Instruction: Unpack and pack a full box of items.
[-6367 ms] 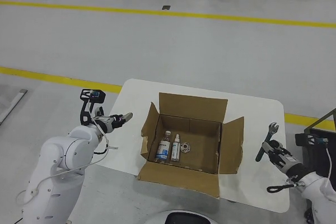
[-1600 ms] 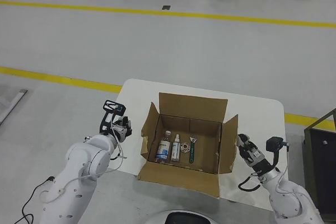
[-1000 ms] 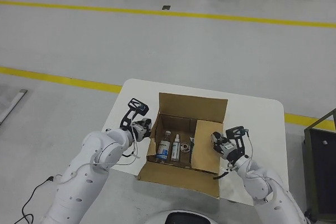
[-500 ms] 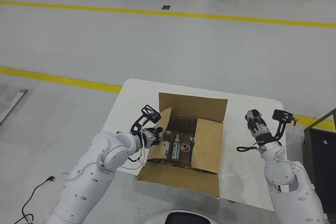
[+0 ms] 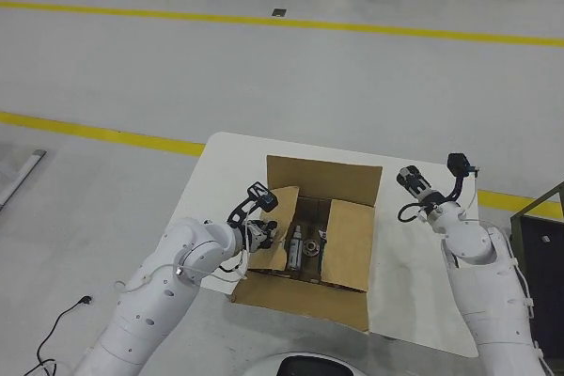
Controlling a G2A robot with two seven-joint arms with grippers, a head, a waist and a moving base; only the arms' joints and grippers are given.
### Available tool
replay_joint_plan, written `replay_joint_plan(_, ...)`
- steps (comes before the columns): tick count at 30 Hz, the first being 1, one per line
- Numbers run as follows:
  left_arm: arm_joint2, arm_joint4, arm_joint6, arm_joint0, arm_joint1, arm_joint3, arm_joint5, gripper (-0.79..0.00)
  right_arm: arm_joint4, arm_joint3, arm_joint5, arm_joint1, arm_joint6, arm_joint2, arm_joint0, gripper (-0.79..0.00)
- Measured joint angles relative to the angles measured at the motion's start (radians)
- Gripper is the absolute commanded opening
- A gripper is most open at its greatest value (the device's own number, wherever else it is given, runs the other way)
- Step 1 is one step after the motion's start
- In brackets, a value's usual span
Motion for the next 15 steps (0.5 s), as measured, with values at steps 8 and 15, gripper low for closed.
replay_joint_plan(8, 0.010, -0.020, -0.033, -0.017, -0.001, 0.031, -0.007, -0.785, 0.013, 0.103, -0.087, -0.007, 0.064, -0.070, 0.087, -0.785)
replay_joint_plan(15, 0.029, -0.012, -0.071, -0.028, -0.001, 0.043, -0.029, -0.785, 0.011, 0.065, -0.151, -0.001, 0.082, -0.078, 0.071, -0.785)
